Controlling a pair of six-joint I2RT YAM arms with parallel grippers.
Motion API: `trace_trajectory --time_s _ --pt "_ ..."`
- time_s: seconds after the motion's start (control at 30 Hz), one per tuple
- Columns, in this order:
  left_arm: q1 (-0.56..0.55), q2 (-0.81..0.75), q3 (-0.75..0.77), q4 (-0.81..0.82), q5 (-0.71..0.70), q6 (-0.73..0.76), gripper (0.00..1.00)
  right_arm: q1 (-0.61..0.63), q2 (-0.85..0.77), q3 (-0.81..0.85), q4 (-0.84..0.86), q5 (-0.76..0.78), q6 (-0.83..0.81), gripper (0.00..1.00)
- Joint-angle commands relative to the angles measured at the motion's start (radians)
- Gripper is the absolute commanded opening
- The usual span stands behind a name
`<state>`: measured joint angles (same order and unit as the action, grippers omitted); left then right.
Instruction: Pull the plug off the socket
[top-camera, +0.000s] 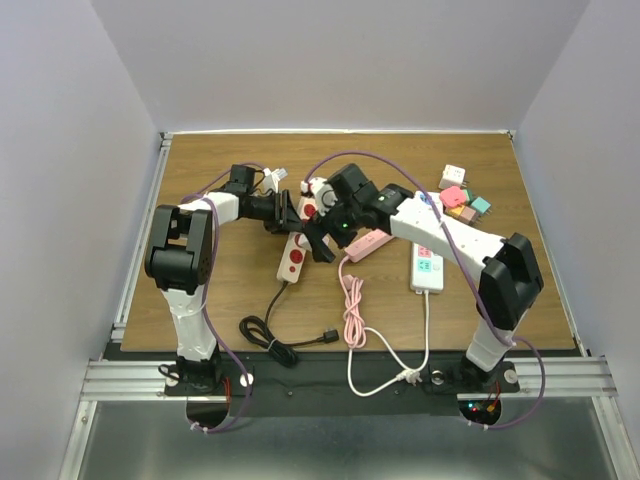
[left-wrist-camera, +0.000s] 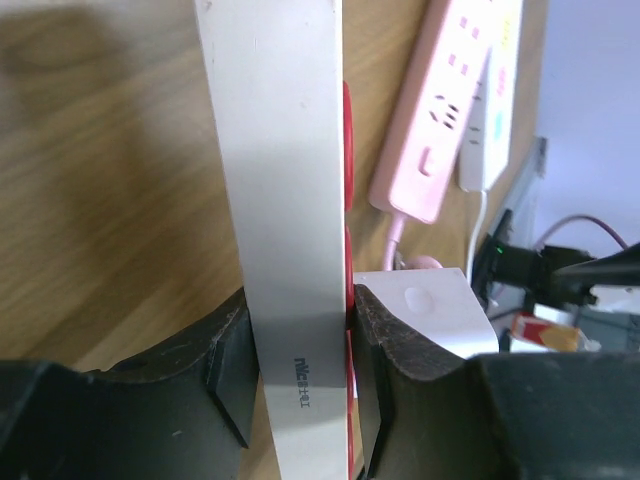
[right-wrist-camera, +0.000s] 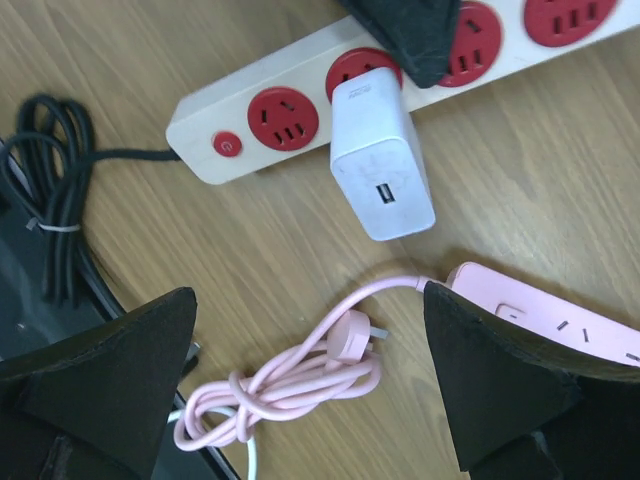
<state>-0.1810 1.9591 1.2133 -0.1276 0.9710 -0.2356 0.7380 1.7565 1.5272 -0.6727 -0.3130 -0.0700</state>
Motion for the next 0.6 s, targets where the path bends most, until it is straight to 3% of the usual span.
trace_trajectory --time_s 0.0,0.4,0.57 --pt "0.003 -0.054 0.037 -0.023 0.179 0.019 0.0 0.063 0.004 0.005 0.044 0.112 -0.074 1.0" --pt "-0.006 -0.12 -0.018 -0.017 0.213 0.039 0.0 0.147 0.112 0.05 0.051 0.276 -0.111 1.0" --pt "-0.018 -0.14 -0.032 -0.015 0.235 0.048 0.0 0.147 0.185 0.126 0.058 0.243 -0.108 0.97"
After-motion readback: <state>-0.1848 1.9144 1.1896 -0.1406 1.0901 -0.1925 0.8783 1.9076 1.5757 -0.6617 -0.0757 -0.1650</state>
